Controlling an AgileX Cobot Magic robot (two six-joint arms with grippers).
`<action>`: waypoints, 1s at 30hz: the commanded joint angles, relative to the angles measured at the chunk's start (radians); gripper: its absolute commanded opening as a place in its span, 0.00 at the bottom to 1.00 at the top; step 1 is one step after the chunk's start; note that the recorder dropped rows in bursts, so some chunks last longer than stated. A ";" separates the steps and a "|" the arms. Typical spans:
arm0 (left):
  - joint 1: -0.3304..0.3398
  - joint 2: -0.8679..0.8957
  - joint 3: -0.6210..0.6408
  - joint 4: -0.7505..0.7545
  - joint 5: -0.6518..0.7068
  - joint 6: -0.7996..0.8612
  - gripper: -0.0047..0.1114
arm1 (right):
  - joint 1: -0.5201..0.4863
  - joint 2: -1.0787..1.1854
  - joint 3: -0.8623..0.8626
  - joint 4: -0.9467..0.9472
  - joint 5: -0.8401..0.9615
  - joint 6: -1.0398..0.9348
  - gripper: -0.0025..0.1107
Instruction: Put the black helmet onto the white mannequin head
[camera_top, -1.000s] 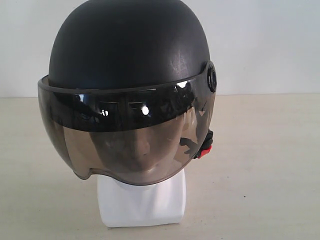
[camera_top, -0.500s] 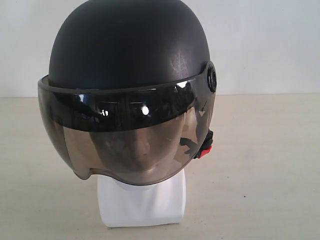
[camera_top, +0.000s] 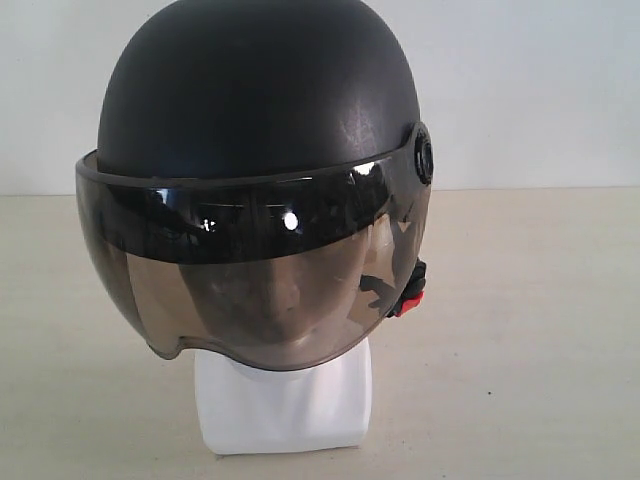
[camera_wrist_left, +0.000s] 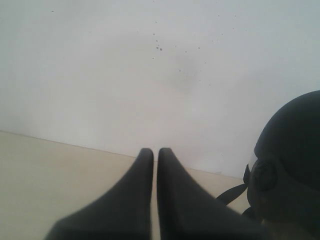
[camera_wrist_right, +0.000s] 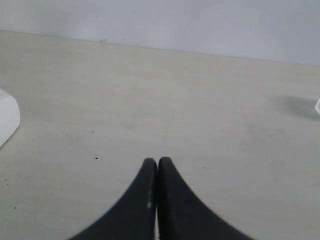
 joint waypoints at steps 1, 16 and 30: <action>0.002 -0.007 0.003 -0.004 0.010 -0.005 0.08 | -0.006 -0.005 0.000 -0.001 0.000 -0.005 0.02; -0.199 -0.131 0.145 -0.004 0.021 0.162 0.08 | -0.006 -0.005 0.000 -0.001 0.000 -0.005 0.02; -0.238 -0.177 0.219 -0.346 0.038 0.274 0.08 | -0.006 -0.005 0.000 -0.001 0.000 -0.005 0.02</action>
